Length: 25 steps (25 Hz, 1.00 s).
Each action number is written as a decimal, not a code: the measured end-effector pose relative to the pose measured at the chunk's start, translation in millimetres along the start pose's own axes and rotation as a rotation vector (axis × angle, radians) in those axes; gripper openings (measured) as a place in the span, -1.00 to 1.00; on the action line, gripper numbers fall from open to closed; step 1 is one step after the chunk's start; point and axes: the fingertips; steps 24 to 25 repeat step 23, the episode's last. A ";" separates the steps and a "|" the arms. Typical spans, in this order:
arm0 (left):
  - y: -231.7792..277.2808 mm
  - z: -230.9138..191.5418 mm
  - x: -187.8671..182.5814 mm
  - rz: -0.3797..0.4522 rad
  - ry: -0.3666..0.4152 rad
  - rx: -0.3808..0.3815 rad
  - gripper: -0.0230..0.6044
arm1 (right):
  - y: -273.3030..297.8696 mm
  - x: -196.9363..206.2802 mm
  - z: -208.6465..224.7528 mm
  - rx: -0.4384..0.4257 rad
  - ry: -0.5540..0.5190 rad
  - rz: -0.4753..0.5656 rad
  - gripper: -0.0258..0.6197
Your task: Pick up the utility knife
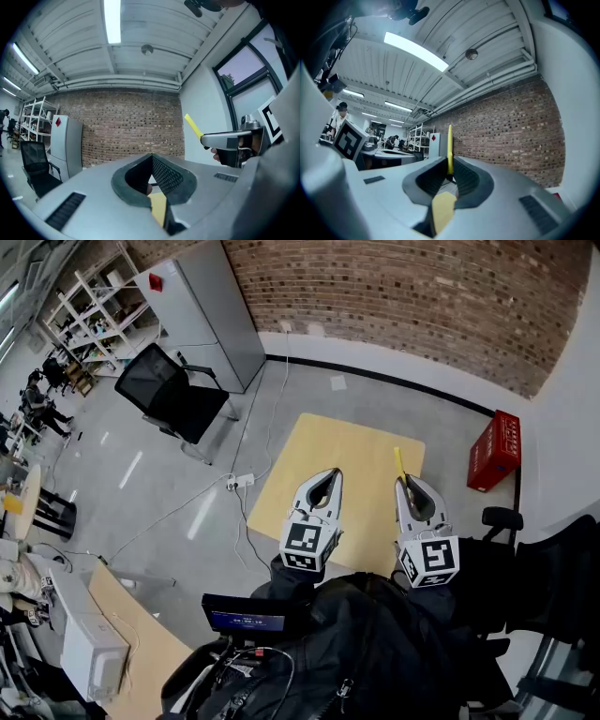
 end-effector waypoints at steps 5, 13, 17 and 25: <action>1.6 -0.9 3.2 -0.011 -0.006 0.000 -0.93 | 1.9 2.8 1.4 0.002 0.008 -0.006 -0.76; 6.6 -5.7 9.3 -0.020 -0.012 -0.001 -0.93 | 9.1 9.2 2.8 0.001 0.014 -0.013 -0.76; 6.4 -4.9 8.2 -0.021 -0.013 0.001 -0.93 | 8.9 8.4 2.3 -0.001 0.012 -0.014 -0.76; -4.1 -0.9 2.5 -0.022 -0.013 -0.003 -0.93 | -0.2 0.5 -2.1 -0.002 0.022 -0.014 -0.76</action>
Point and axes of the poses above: the fingertips, and each gripper's own axes: y forward along the fingers, z to its right, x out of its underside, and after that the axes turned 12 degrees about x, right-handed
